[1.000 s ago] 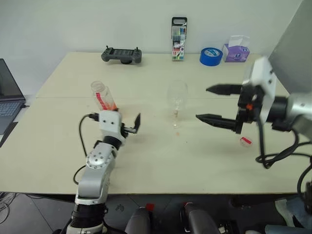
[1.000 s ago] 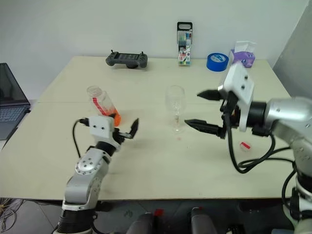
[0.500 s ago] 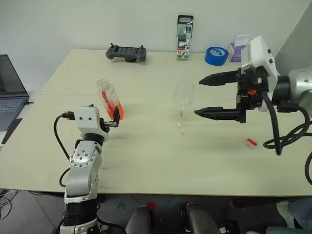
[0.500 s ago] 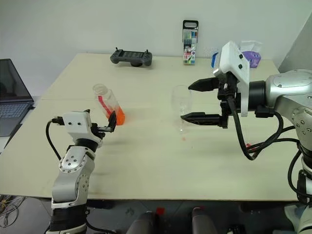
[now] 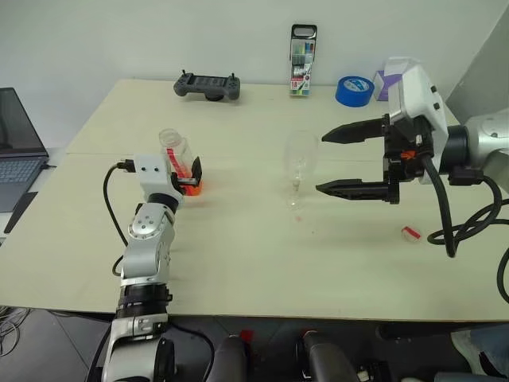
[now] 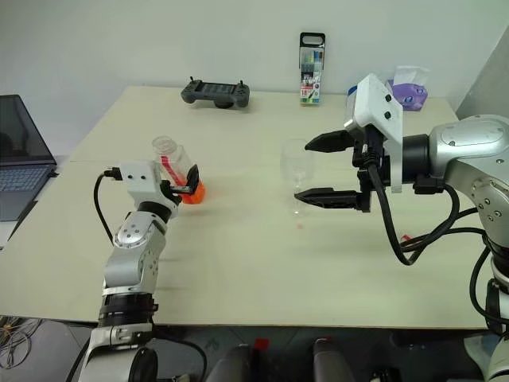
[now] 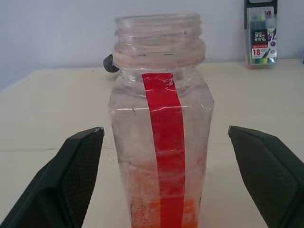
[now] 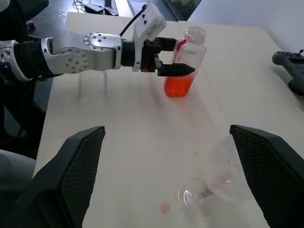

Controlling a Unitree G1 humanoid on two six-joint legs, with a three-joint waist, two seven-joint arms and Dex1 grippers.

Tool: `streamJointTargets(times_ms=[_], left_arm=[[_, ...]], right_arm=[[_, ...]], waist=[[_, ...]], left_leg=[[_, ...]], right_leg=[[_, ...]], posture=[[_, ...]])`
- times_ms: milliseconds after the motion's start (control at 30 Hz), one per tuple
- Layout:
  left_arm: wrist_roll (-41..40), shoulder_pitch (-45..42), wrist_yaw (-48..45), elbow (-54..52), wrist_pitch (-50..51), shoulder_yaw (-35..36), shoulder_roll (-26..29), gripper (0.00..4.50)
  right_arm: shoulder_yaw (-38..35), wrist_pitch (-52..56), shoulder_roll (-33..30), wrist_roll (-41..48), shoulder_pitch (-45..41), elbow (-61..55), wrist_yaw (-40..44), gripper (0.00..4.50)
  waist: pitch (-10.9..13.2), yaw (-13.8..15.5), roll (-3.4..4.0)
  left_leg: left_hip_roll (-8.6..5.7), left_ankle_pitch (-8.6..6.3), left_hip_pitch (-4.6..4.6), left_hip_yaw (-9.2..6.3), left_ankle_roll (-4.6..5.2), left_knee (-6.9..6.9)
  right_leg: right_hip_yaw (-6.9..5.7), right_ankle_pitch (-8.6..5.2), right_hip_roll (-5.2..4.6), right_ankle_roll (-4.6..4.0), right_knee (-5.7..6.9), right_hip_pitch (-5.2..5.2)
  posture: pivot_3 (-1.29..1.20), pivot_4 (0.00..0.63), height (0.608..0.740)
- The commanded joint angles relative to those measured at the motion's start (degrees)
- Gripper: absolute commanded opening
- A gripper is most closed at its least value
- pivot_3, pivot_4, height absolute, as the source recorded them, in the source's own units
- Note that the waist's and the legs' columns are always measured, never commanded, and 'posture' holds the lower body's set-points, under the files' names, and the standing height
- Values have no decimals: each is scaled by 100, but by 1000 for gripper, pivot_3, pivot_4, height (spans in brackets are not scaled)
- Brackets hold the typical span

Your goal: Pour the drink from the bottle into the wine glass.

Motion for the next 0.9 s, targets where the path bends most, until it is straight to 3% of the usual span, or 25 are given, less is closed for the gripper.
streamJointTargets(times_ms=[33, 367, 467, 633, 700, 900], left_arm=[[136, -383, 28, 435, -489, -3, 136, 4500], [138, -666, -151, 1097, -949, -84, 77, 4500], [115, -713, -124, 1197, -1032, -71, 67, 3926], [128, -973, -106, 1523, -1198, -53, 123, 2242], [145, -1118, -127, 1623, -1284, -70, 152, 1780], [512, -1669, -689, 1277, -1473, -542, 570, 1743]], right_arm=[[-203, 69, -16, 129, -55, -174, -72, 4482], [-309, 275, 148, 299, -99, -296, -464, 4482], [-313, 281, 208, 286, -110, -310, -602, 4500], [-422, 331, 293, 358, -49, -364, -852, 4500], [-558, 393, 335, 460, 50, -441, -992, 4500], [-1708, 1047, 823, 1251, 941, -908, -2334, 4500]], waist=[[0, 3, 0], [0, 12, 0], [0, 15, 0], [0, 27, 0], [0, 29, 0], [2, 61, -14]], left_leg=[[0, 0, 0, 1, 0, 0], [-1, 0, -4, -3, 0, -1], [-2, 0, -4, -3, 0, 0], [-3, 0, -4, -3, 0, 2], [-4, 0, -5, -3, 0, 3], [-7, 1, -20, -4, -1, 2]], right_leg=[[1, 0, 0, 0, 0, 0], [0, 2, -3, 2, 6, -6], [1, 2, -3, 2, 7, -6], [-1, 2, -3, 2, 10, -6], [0, 2, -3, 3, 10, -7], [-7, 5, -6, 4, 14, -12]], posture=[[0, 150, 740], [0, 150, 740], [0, 150, 740], [0, 150, 740], [0, 150, 740], [0, 150, 740]])
